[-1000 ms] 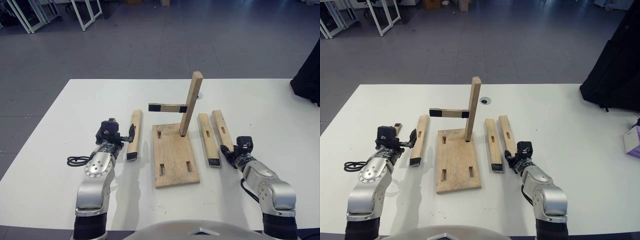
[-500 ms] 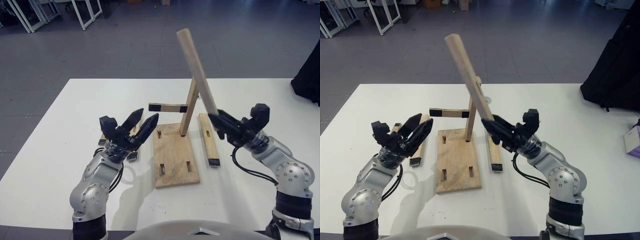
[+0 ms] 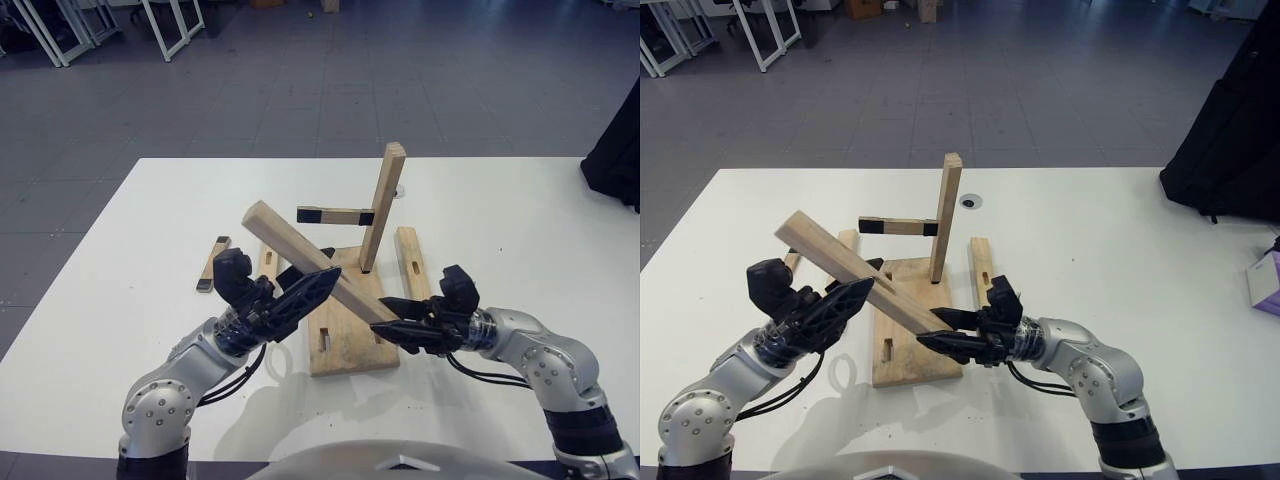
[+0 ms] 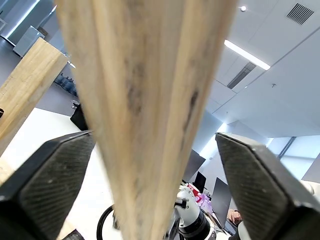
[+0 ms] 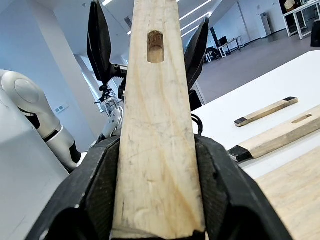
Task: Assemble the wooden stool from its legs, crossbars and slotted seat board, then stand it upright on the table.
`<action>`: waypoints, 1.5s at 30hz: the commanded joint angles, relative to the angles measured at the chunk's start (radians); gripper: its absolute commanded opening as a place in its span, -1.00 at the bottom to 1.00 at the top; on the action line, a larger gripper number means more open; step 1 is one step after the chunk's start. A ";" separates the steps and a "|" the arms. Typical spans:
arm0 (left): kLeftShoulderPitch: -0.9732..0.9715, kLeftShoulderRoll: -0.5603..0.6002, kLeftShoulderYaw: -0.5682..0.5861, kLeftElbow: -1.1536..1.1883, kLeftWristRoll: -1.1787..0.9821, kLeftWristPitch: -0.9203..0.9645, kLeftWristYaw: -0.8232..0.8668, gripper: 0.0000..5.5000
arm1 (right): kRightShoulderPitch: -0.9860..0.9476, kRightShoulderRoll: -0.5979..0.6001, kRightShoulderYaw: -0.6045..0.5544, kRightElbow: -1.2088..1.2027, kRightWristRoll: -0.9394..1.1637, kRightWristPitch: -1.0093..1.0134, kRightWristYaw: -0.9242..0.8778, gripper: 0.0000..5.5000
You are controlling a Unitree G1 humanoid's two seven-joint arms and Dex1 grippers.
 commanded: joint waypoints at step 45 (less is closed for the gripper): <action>-0.165 0.210 0.109 0.253 0.538 -0.253 -0.107 -0.27 | -0.091 -0.382 0.368 -0.062 -0.653 -0.187 0.009 0.45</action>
